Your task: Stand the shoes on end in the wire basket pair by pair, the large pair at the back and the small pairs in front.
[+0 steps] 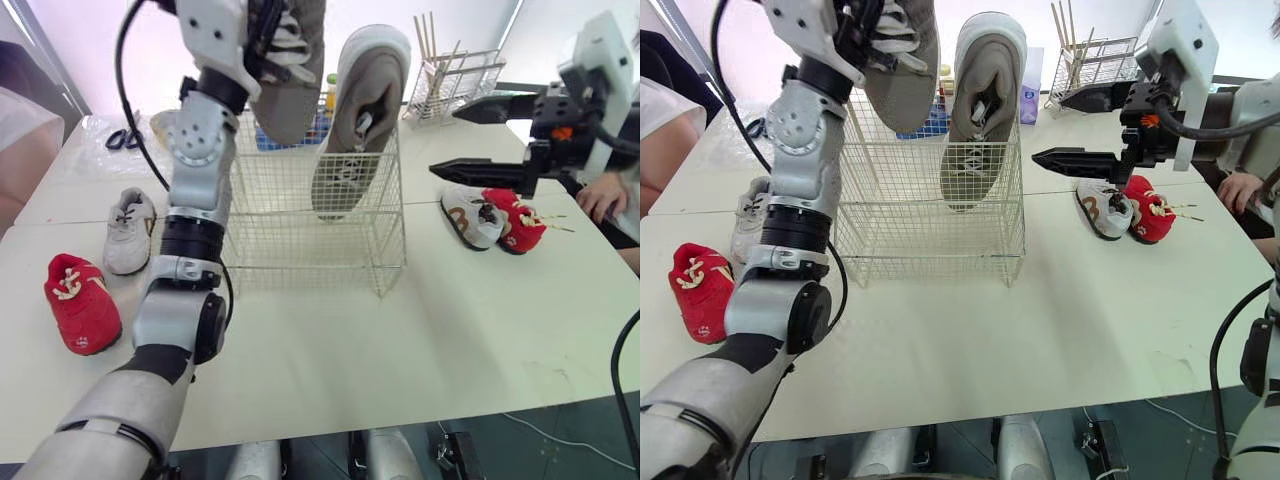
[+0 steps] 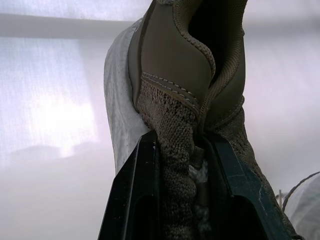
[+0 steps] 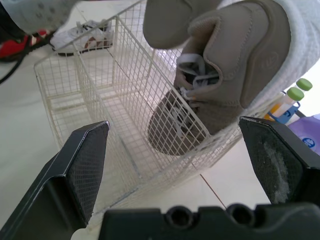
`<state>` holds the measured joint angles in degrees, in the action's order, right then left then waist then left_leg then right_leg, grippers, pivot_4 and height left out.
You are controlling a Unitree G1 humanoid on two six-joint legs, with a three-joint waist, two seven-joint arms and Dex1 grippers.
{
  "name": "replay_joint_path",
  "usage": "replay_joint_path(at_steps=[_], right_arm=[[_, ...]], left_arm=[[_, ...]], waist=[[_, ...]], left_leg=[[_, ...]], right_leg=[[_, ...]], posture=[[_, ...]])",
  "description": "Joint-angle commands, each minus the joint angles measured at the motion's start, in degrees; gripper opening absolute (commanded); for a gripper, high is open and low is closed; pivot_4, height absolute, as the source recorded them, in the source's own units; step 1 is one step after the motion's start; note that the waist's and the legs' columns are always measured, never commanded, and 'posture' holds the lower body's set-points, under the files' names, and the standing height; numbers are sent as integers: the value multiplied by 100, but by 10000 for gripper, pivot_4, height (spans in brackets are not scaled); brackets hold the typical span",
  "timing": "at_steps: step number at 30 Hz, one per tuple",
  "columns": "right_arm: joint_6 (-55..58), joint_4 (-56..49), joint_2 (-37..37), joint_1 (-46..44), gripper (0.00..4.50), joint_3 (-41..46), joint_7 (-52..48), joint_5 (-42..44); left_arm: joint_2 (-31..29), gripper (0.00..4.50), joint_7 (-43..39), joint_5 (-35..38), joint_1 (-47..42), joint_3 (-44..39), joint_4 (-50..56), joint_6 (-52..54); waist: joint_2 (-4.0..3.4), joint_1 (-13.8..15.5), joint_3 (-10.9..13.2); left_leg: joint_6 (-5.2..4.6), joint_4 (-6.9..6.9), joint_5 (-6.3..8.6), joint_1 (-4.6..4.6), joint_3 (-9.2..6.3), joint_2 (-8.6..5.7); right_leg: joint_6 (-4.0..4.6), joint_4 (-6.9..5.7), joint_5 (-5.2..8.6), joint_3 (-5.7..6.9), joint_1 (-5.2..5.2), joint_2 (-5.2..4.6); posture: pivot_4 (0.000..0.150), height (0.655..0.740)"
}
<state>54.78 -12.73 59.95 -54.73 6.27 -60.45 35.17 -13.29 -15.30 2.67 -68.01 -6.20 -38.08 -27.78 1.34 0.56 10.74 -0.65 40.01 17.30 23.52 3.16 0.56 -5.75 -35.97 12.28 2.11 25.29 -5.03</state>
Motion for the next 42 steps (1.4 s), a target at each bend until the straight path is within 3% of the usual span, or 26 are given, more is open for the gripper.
replay_joint_path(at_steps=[1, 8, 14, 15, 20, 26, 33, 42], right_arm=[[71, -213, -1, -138, 45000, 225, 155, 178], [84, -216, -143, -181, 45000, 147, 378, 290], [-134, -29, -270, -217, 45000, 0, 304, 209], [-189, 19, -286, -208, 45000, -20, 287, 191], [-435, 199, -343, -131, 45000, -66, 182, 147], [-759, 472, -449, -32, 45000, -106, 39, 30], [-1008, 736, -600, 35, 45000, -139, -84, -55], [-1213, 1066, -792, -34, 45000, -191, -213, -165]], left_arm=[[45, 5852, 80, -112, 24, 80, -94, -575], [143, 5852, -175, 47, 735, 191, 266, -420], [231, 5852, -296, 361, 1562, 200, 1150, 549], [245, 15615, -314, 486, 1633, 173, 1389, 761], [159, 39977, -495, 883, 2025, 213, 2688, 1805], [-64, 39977, -490, 1302, 2816, 312, 4759, 3426], [-339, 39977, 39, 1762, 3112, -102, 6170, 5058], [-909, 39977, -235, 1808, 2350, -352, 5490, 5062]], waist=[[0, 18, 0], [-4, 24, -4], [-8, 25, -6], [-8, 26, -6], [-8, 34, -6], [-8, 16, -6], [-8, 15, -6], [-9, 17, -5]], left_leg=[[-1, 1, 0, 0, 0, 0], [-6, 5, 3, -5, -1, 5], [-6, 5, 4, -9, -3, 7], [-6, 5, 4, -9, -5, 7], [-6, 8, 3, -9, -13, 5], [-8, 6, 5, -9, -14, 7], [-8, 7, 5, -12, -17, 8], [-7, 7, 4, -13, -15, 7]], right_leg=[[0, 0, 0, 0, 0, -2], [0, 2, 0, -1, -14, -11], [0, 1, 0, -1, -16, -9], [0, 0, 0, -1, -17, -9], [0, 1, 0, 0, -23, -9], [0, 1, 0, -2, -23, -7], [0, 1, 0, -6, -25, -5], [1, 1, 0, -6, -26, 0]], posture=[[1500, 7400], [1500, 7400], [1500, 7400], [1500, 7400], [1500, 7400], [1500, 7400], [1500, 7400], [1500, 7400]])
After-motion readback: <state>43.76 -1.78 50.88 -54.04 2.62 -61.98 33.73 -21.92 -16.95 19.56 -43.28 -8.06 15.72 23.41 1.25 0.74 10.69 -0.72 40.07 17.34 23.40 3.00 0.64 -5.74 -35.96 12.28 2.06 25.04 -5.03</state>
